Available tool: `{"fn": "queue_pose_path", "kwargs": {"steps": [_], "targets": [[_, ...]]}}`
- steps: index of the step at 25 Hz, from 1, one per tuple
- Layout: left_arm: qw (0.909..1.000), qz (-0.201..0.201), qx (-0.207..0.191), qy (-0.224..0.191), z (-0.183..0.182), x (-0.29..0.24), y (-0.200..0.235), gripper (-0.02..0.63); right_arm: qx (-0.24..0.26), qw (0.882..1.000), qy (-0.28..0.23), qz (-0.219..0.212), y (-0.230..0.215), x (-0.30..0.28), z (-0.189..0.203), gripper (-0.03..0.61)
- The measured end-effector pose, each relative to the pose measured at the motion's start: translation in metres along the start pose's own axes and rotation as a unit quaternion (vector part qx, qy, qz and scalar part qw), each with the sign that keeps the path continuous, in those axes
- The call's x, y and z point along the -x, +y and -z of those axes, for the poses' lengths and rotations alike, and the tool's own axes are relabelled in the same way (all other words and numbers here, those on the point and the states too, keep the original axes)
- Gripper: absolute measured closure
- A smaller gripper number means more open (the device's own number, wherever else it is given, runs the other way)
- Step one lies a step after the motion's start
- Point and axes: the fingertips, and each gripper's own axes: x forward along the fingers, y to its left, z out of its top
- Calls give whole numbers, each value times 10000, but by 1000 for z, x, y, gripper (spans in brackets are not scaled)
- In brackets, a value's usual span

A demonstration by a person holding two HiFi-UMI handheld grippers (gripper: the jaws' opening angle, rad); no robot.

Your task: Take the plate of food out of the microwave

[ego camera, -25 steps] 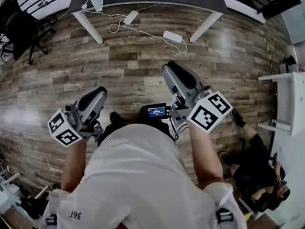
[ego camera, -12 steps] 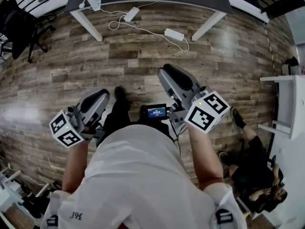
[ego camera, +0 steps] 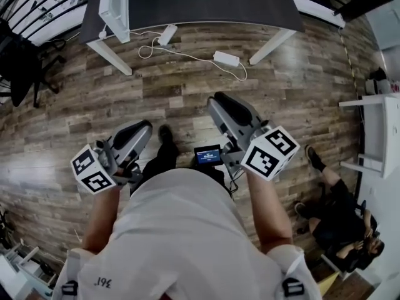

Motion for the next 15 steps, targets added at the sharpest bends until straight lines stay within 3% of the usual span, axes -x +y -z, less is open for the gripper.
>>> {"fn": "queue_pose_path", "kwargs": {"steps": [6, 15], "targets": [[9991, 298, -24, 300, -49, -6, 48, 580, 41, 9997, -148, 214, -2, -65, -26, 482], [9970, 339, 33, 692, -90, -3, 112, 580, 98, 9983, -288, 492, -9, -138, -50, 482]]}}
